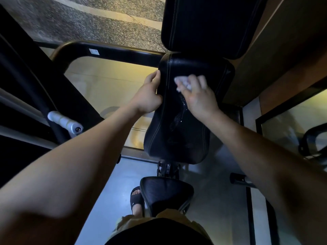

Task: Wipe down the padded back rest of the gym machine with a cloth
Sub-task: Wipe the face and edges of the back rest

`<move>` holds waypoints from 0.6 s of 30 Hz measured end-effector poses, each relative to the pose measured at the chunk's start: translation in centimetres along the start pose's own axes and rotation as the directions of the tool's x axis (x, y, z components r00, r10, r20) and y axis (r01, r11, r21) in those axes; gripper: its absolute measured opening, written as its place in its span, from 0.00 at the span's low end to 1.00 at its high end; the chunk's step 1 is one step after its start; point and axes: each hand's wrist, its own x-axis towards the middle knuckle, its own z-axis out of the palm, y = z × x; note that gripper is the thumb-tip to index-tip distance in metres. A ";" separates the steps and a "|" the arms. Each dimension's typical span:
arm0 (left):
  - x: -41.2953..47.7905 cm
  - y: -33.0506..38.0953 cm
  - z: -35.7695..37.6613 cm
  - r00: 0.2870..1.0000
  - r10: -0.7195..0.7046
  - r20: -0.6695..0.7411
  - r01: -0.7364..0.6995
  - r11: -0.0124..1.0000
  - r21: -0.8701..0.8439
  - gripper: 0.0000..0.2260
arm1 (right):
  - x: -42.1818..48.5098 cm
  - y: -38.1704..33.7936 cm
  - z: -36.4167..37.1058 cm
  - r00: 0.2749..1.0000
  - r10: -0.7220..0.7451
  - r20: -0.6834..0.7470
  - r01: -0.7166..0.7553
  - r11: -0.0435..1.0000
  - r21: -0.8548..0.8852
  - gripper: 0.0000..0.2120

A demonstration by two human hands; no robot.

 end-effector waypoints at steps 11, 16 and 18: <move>-0.4 -1.2 0.7 0.997 -0.028 0.075 0.031 0.999 -0.031 0.39 | 1.9 -1.5 -0.3 0.999 0.017 -0.036 -0.016 1.000 0.020 0.23; -1.2 -2.2 0.9 0.995 -0.041 0.096 0.044 0.999 -0.026 0.36 | -0.7 -0.5 1.2 0.974 -0.202 0.101 0.200 0.979 0.031 0.27; -1.4 -2.5 1.2 0.994 -0.047 0.102 0.052 0.998 -0.047 0.36 | 0.7 -0.4 0.5 0.990 -0.142 0.020 0.141 0.990 0.025 0.26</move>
